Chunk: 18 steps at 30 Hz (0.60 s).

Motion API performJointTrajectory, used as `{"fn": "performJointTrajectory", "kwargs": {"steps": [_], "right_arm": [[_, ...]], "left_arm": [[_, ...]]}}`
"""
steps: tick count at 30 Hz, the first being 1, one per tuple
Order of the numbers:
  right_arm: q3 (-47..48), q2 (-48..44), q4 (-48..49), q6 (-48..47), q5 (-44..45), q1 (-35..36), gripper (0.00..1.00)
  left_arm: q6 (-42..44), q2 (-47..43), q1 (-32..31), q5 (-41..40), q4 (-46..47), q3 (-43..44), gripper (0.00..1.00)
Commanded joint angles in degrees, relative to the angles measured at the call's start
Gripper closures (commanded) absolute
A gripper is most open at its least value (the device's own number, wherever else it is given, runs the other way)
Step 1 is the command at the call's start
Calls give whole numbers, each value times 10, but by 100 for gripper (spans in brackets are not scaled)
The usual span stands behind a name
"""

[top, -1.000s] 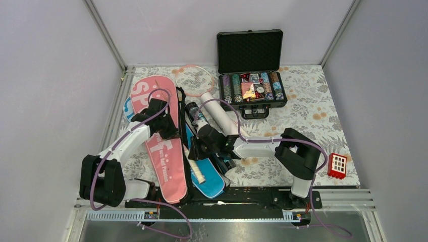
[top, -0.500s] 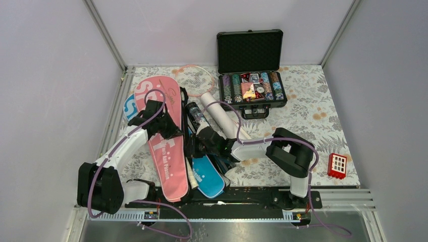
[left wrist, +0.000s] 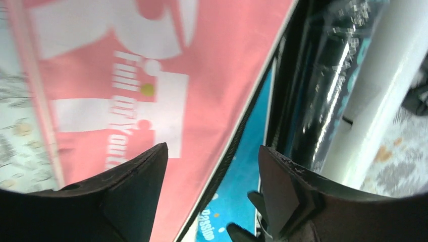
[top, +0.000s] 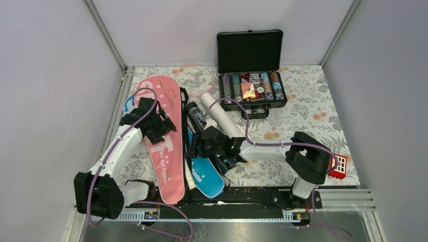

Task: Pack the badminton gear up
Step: Place the racket in the racket bag.

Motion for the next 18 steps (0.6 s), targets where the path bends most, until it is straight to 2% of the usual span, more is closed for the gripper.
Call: {"fn": "performJointTrajectory", "kwargs": {"steps": [1,4,7,15,18], "right_arm": [[-13,-38,-1,-8,5,20,37],[13,-19,-11,-7,-5,28,37],[25,2,-7,4,-6,30,38],[69,60,3,21,-47,47,39],[67,77,36,39,-57,48,44]], "left_arm": [[8,-31,35,-132,-99,30,28],[5,-53,66,-164,-101,-10,23],[8,-68,102,-144,-86,-54,21],[-10,-75,103,-123,-47,-119,20],[-16,-70,103,-101,-26,-139,20]]}}
